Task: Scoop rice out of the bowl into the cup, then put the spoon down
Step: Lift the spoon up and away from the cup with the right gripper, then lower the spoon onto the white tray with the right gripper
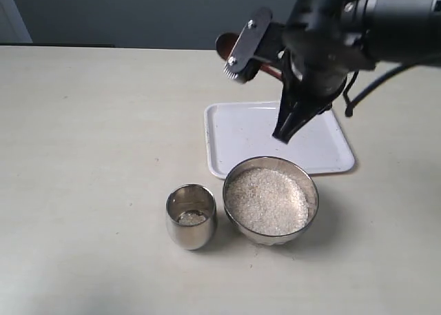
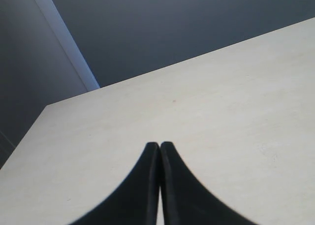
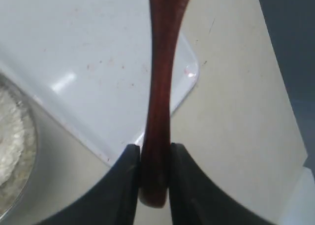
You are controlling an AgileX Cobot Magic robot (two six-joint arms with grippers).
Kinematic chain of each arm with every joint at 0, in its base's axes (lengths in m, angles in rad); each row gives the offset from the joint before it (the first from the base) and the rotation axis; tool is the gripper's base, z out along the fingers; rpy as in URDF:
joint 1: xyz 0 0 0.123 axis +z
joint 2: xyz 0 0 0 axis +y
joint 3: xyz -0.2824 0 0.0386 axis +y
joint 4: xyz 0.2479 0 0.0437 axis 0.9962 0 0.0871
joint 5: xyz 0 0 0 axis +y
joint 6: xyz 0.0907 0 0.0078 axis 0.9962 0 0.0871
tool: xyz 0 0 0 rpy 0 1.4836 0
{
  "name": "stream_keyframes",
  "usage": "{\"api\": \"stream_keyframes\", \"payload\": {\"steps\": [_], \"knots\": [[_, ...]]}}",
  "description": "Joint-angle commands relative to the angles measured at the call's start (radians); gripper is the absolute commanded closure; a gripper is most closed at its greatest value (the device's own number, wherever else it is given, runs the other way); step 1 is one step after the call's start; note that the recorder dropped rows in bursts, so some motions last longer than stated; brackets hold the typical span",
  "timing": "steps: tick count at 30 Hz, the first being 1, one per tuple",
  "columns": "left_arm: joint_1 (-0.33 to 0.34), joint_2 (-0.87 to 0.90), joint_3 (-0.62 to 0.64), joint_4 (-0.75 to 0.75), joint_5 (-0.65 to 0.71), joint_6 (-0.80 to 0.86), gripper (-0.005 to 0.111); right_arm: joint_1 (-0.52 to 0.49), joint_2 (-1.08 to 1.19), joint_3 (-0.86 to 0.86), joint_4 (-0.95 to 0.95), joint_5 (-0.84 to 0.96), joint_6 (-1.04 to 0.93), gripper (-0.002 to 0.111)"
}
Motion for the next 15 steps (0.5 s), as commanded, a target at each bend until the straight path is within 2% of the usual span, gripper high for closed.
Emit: {"api": "stream_keyframes", "payload": {"steps": [1, 4, 7, 13, 15], "knots": [[-0.012, -0.005, -0.002, -0.002, -0.012, -0.007, 0.106, -0.153, 0.027, -0.084, 0.226, -0.111, -0.129, 0.109], [-0.012, -0.005, -0.002, -0.002, -0.012, -0.007, 0.106, -0.252, 0.070, -0.157, 0.436, -0.085, -0.245, 0.109], [-0.012, -0.005, -0.002, -0.002, -0.012, -0.007, 0.106, -0.322, 0.147, -0.245, 0.564, 0.051, -0.313, 0.109], [-0.012, -0.005, -0.002, -0.002, -0.012, -0.007, 0.106, -0.352, 0.323, -0.400, 0.566, 0.241, -0.315, 0.109], [-0.012, -0.005, -0.002, -0.002, -0.012, -0.007, 0.106, -0.352, 0.386, -0.458, 0.571, 0.256, -0.319, 0.109]]}}
